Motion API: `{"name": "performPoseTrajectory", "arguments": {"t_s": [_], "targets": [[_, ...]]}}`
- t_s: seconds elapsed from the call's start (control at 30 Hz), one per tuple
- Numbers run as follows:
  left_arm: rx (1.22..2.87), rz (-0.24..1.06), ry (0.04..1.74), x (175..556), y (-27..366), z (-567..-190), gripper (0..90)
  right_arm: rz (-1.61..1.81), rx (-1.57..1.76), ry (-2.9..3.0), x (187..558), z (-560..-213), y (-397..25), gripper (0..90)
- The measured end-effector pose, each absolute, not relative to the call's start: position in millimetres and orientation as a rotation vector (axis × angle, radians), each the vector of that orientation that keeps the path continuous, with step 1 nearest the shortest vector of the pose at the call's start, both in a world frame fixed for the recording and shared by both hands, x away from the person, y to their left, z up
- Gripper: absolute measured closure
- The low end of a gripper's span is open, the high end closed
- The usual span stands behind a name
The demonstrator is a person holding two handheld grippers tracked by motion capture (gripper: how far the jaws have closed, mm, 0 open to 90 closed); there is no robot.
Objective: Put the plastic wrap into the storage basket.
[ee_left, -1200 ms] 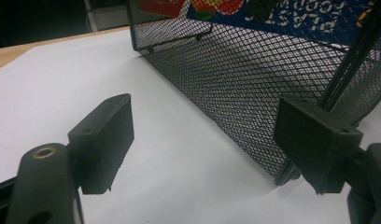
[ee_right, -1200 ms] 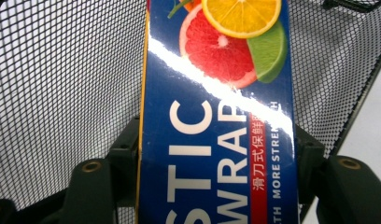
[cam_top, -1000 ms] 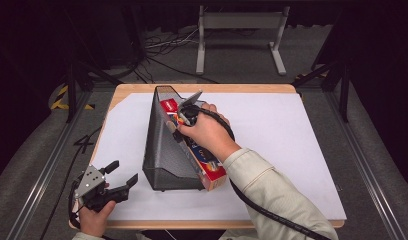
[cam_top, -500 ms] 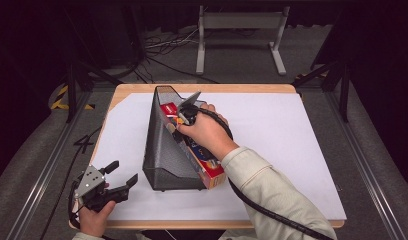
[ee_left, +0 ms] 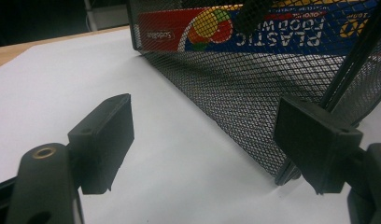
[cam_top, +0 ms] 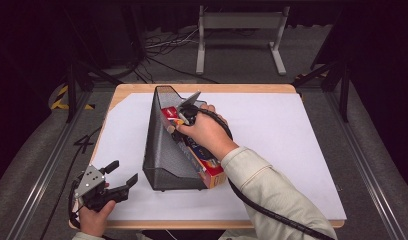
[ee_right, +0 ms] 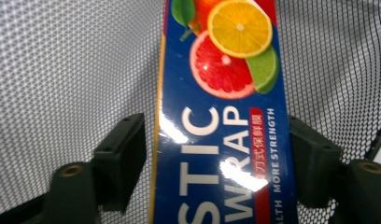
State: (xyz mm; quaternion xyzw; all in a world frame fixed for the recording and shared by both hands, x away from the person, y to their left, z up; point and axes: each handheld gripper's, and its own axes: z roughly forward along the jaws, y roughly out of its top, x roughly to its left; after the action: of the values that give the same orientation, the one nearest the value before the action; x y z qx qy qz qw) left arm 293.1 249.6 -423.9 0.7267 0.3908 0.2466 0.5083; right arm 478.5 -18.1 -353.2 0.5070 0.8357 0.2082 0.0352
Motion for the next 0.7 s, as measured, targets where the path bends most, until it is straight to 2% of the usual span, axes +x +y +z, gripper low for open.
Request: {"name": "performPoseTrajectory", "arguments": {"t_s": [0.3,0.7], "targets": [[1.755,0.592,0.94,293.7,249.0,-424.1,21.2,0.699,1.525,2.558,475.0,-351.0,-22.0,19.3],[1.756,0.592,0.935,295.7,247.7,-423.9,21.1,0.998,1.358,2.476,458.6,-312.7,-37.3,16.0]]}}
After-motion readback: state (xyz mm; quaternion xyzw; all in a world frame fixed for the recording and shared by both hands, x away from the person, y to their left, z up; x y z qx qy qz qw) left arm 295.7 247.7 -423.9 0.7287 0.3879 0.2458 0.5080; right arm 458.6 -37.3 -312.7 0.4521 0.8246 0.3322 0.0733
